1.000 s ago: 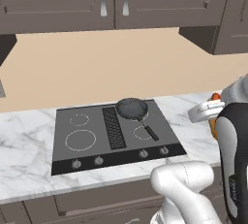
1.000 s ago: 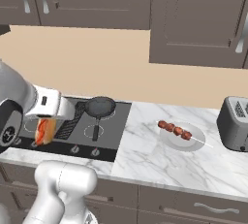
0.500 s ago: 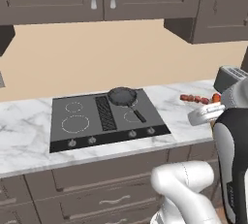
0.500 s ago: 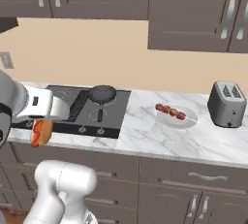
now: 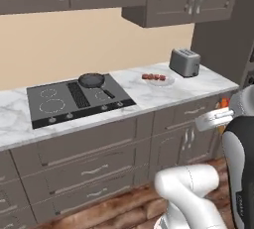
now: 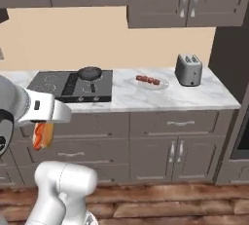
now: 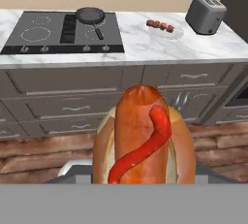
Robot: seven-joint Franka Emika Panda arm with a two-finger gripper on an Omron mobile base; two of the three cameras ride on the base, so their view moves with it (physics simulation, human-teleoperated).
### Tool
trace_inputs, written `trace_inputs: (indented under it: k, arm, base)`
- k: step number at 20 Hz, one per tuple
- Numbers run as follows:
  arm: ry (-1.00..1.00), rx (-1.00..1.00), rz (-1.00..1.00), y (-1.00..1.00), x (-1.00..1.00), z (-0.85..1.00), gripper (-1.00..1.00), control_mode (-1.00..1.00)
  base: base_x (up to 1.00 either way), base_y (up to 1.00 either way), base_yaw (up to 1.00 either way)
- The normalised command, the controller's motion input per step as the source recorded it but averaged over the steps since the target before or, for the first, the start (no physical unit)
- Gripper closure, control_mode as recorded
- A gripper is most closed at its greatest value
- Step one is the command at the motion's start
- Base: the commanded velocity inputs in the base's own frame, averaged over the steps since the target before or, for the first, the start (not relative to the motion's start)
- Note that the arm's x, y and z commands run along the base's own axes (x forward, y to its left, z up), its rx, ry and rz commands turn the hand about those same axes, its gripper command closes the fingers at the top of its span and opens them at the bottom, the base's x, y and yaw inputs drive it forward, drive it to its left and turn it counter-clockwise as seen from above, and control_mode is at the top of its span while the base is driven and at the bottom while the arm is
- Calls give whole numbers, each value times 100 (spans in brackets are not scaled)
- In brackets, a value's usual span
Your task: Place the cold items (sweet potato and lime) from the fridge in one tupperware on the dining counter. Place the warm items (hot dog and kebab skewer) in the stove area in another tupperware.
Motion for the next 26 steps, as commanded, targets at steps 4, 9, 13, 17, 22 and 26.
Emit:
trace_inputs:
  k: [4,9,13,17,22,26]
  arm:
    - [0,0,0,0,0,0,100,100]
    - [0,0,0,0,0,0,100,100]
    - [0,0,0,0,0,0,100,100]
    - [0,0,0,0,0,0,100,100]
    - [0,0,0,0,0,0,100,100]
    - [0,0,0,0,0,0,100,100]
  base:
    - [-79,3,-41]
    - [-84,0,-44]
    - [-83,-24,-35]
    - [-89,-29,-34]
    - [-90,-43,-31]
    - [-75,-86,-25]
